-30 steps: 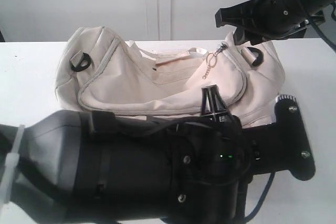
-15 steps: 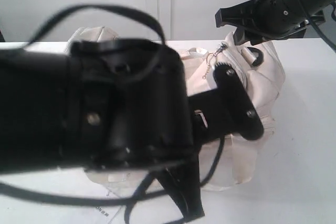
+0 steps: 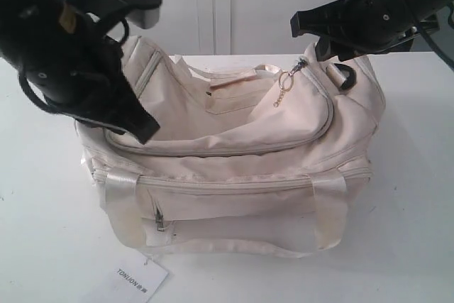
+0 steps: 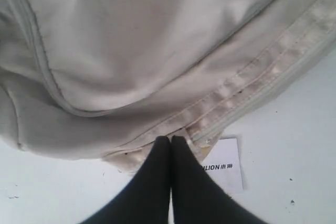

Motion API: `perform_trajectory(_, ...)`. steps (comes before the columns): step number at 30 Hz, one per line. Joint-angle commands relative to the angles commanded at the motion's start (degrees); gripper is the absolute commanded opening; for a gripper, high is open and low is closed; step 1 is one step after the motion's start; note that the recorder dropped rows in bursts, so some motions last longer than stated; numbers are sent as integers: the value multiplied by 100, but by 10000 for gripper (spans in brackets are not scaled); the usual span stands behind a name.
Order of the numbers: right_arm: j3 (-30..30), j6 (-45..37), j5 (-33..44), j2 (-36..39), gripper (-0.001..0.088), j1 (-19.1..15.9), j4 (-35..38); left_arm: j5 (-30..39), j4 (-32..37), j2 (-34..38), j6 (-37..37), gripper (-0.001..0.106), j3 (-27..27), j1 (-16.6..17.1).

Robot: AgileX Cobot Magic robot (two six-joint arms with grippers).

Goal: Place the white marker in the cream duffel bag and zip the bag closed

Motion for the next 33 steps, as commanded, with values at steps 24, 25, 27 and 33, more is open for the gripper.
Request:
perform_trajectory(24, 0, 0, -23, 0, 311, 0, 0, -540, -1242, -2419, 1180, 0, 1685, 3305)
perform_trajectory(25, 0, 0, -23, 0, 311, 0, 0, -586, -1242, -2583, 1180, 0, 1786, 3305)
perform_trajectory(27, 0, 0, -23, 0, 311, 0, 0, -656, -1242, -3020, 1180, 0, 2029, 3305)
perform_trajectory(33, 0, 0, -23, 0, 311, 0, 0, -809, -1242, -4227, 1180, 0, 2667, 3305)
